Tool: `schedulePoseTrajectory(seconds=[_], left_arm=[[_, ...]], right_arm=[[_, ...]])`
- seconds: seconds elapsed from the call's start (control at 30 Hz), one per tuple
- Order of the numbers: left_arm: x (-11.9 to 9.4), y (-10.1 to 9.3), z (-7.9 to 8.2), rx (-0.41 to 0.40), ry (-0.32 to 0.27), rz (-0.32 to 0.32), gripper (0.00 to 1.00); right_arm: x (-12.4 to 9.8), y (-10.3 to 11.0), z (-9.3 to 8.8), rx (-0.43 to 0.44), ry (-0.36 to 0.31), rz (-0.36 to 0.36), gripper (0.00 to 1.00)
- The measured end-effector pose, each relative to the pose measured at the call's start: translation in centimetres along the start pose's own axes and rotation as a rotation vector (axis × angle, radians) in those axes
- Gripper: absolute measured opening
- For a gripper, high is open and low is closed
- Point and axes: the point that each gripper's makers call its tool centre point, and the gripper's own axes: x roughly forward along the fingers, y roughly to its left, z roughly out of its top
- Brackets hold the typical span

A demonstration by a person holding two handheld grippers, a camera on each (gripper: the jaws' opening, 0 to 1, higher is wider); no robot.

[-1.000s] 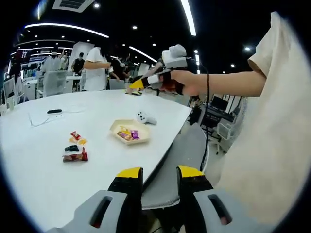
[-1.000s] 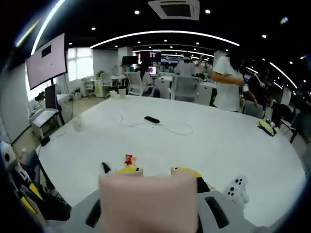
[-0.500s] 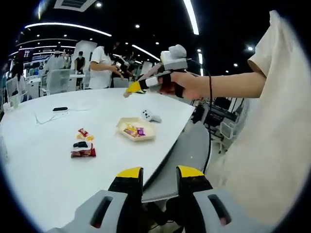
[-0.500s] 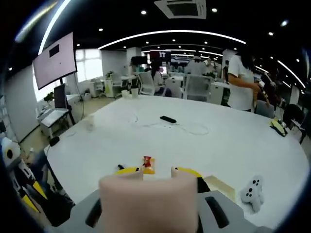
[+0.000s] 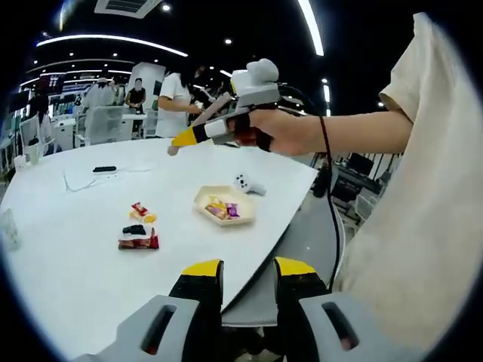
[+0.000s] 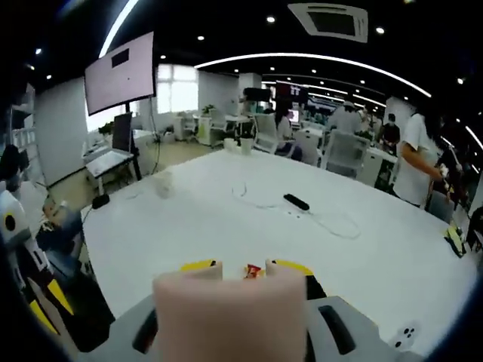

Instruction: Place the target food into the container with the food tongs after gripping and lifting it, then release it inside without dropping or visibly crushing the food.

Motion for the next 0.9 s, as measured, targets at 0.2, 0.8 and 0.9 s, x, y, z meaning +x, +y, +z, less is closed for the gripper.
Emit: schedulePoseTrajectory(seconds=[0.2, 0.8, 0.9], left_arm=[[0.3, 0.6, 0.8, -0.002, 0.003, 0.017, 0.24], [0.6, 1.6, 0.7, -0.005, 0.011, 0.047, 0.25], [0.4, 1.8, 0.6, -0.003, 0.021, 0.046, 0.25]], right_arm=[[1.3, 0.6, -0.7, 0.031, 0.013, 0.037, 0.29], [3.3, 1.5, -1.1, 0.015, 0.05, 0.107, 0.29], [3.3, 1.3, -1.2, 0.015, 0.054, 0.106, 0.29]])
